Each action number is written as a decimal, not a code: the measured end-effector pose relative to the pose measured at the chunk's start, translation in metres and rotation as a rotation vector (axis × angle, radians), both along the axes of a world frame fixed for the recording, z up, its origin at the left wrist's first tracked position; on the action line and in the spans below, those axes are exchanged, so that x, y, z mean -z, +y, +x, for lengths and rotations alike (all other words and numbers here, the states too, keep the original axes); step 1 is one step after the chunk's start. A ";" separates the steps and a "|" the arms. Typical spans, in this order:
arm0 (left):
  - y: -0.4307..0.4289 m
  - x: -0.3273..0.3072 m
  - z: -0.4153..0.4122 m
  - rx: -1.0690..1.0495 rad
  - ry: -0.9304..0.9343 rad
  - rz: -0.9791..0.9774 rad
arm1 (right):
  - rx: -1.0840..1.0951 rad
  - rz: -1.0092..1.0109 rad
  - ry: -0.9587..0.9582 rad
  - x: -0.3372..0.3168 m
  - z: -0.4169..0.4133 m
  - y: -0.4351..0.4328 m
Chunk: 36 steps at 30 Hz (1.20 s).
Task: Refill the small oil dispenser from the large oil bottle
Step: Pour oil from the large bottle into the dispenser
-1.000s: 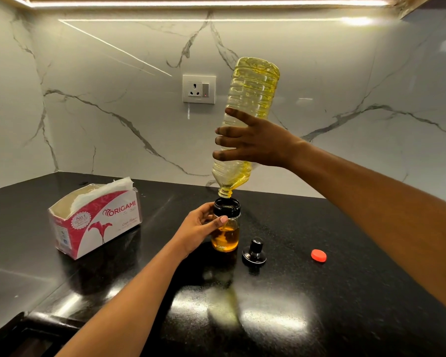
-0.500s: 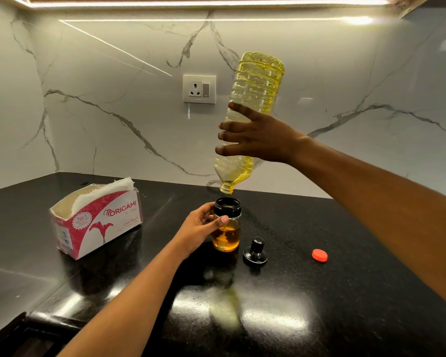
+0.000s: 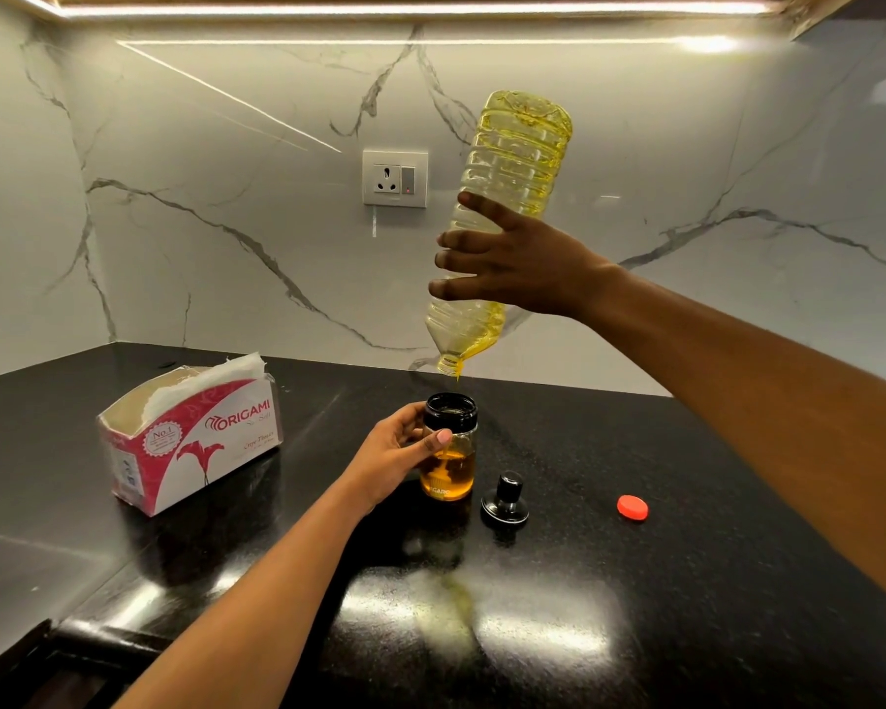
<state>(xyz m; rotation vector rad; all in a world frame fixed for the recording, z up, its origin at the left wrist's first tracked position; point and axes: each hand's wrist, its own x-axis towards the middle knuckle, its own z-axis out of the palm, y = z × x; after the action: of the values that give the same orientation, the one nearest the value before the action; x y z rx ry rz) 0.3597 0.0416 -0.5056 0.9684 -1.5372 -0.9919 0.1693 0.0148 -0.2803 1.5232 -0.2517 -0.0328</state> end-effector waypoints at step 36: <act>0.005 -0.003 -0.001 -0.013 -0.003 0.036 | -0.082 0.067 -0.081 -0.024 -0.004 0.007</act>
<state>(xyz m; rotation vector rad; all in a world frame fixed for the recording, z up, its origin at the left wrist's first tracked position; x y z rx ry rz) 0.3584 0.0469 -0.5025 1.0043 -1.5179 -1.0126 0.1652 0.0214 -0.2564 1.6017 -0.2548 0.0861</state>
